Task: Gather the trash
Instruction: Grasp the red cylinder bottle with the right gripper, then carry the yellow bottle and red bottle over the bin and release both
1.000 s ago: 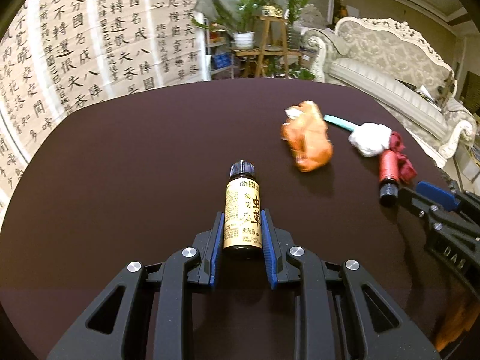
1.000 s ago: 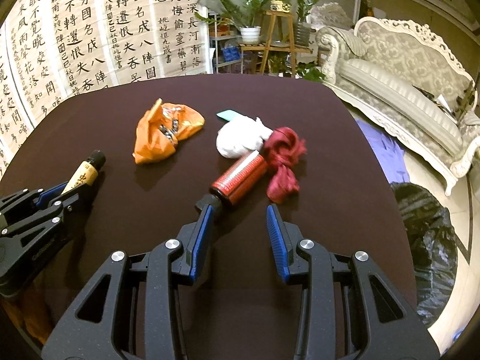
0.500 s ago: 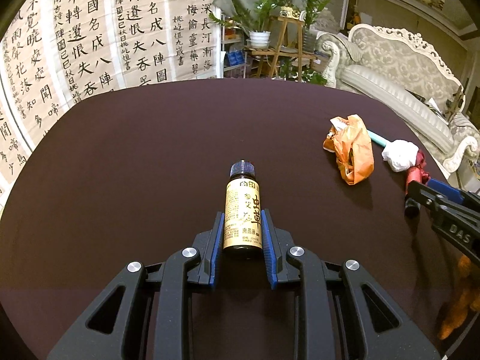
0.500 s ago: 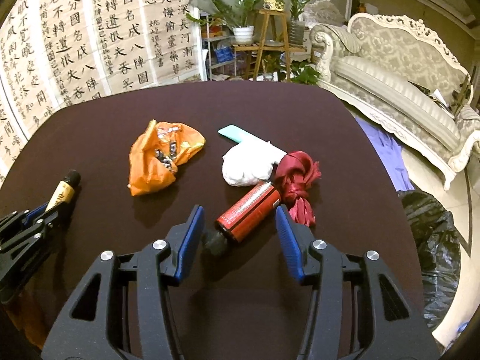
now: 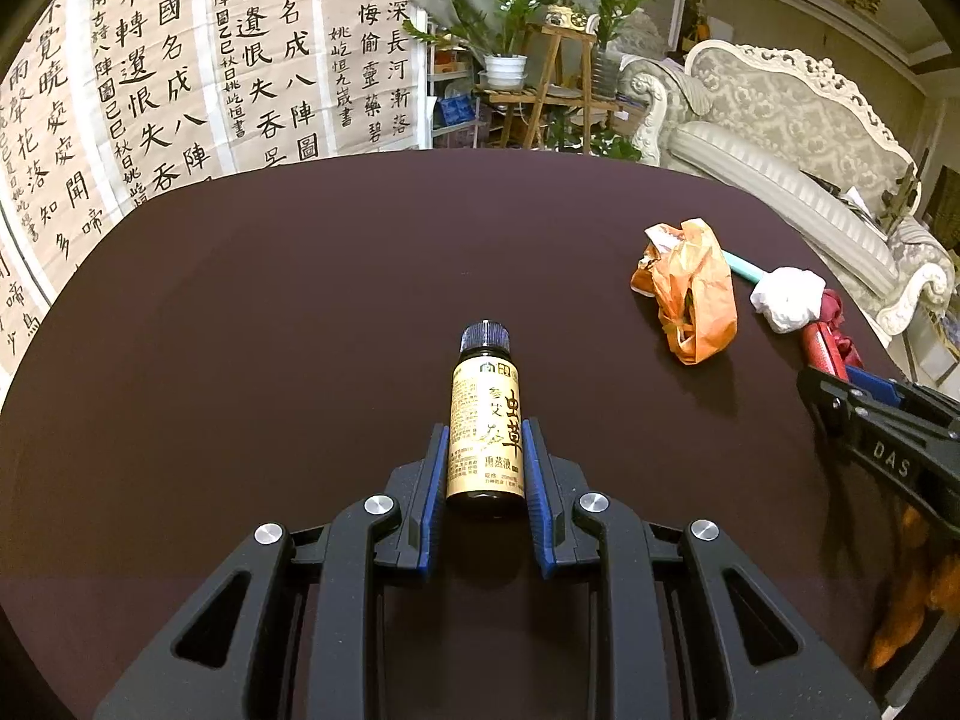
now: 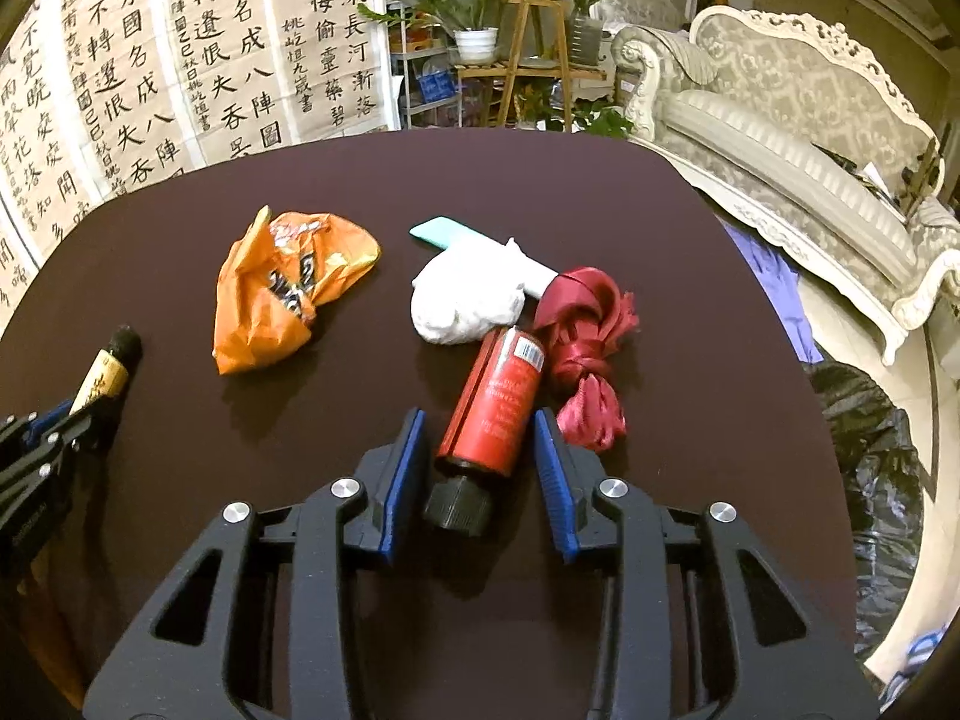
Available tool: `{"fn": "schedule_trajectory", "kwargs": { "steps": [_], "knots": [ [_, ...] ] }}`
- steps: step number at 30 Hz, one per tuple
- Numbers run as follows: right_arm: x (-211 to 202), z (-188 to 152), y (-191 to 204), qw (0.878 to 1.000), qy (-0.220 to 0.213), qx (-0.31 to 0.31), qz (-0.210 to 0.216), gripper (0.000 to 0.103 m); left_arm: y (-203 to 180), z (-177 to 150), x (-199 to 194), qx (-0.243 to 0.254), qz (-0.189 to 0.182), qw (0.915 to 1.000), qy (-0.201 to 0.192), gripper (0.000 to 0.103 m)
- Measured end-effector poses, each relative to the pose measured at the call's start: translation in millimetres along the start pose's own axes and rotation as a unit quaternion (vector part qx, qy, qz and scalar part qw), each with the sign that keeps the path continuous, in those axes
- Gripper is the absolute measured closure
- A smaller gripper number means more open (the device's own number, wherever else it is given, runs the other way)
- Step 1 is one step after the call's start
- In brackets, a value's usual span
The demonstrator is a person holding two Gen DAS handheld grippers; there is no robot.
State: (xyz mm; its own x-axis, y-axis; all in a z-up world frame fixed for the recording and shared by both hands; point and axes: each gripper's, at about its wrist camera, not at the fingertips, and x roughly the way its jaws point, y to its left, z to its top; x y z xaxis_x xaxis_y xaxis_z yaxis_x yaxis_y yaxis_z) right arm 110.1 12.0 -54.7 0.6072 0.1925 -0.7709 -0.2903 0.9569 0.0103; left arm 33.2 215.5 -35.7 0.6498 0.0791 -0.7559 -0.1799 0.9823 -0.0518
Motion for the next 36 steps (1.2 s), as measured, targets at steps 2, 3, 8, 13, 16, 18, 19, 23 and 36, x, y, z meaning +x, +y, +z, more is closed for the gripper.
{"fn": "schedule_trajectory", "kwargs": {
  "steps": [2, 3, 8, 13, 16, 18, 19, 23, 36],
  "knots": [
    [-1.0, -0.4, -0.8, 1.000, -0.002, 0.000, 0.001, 0.076, 0.2, 0.3, -0.2, 0.000, 0.000, 1.0000, 0.000, 0.078],
    [-1.6, -1.0, -0.1, 1.000, -0.002, -0.001, 0.003, 0.080, 0.2, 0.4, -0.2, 0.000, 0.000, 1.0000, 0.000, 0.078],
    [-11.4, -11.6, 2.8, 1.000, -0.003, -0.013, 0.008, 0.080, -4.5, 0.1, -3.7, 0.002, 0.000, 1.0000, -0.005, 0.078],
    [-29.0, -29.5, -1.1, 1.000, -0.009, -0.021, 0.012, 0.080, -20.5, -5.1, -10.6, 0.013, -0.011, 0.9998, -0.009, 0.078],
    [-41.1, -37.3, -7.0, 1.000, -0.016, -0.021, 0.008, 0.080, -33.8, -9.4, -16.1, 0.022, -0.019, 0.9995, -0.014, 0.078],
    [-47.5, -41.5, -13.1, 1.000, -0.020, -0.015, 0.007, 0.080, -43.0, -11.8, -18.8, 0.028, -0.025, 0.9992, -0.017, 0.078],
    [-51.7, -44.5, -17.6, 1.000, -0.023, -0.012, 0.005, 0.080, -49.4, -13.2, -20.7, 0.034, -0.028, 0.9988, -0.019, 0.078],
    [-62.1, -55.2, -34.7, 1.000, -0.030, 0.002, -0.005, 0.080, -70.7, -17.1, -26.1, 0.053, -0.041, 0.9974, -0.026, 0.078],
    [-83.0, -83.4, -114.2, 0.995, -0.046, 0.065, -0.058, 0.080, -156.5, -26.0, -29.6, 0.112, -0.084, 0.9897, -0.031, 0.078]
  ]
}}
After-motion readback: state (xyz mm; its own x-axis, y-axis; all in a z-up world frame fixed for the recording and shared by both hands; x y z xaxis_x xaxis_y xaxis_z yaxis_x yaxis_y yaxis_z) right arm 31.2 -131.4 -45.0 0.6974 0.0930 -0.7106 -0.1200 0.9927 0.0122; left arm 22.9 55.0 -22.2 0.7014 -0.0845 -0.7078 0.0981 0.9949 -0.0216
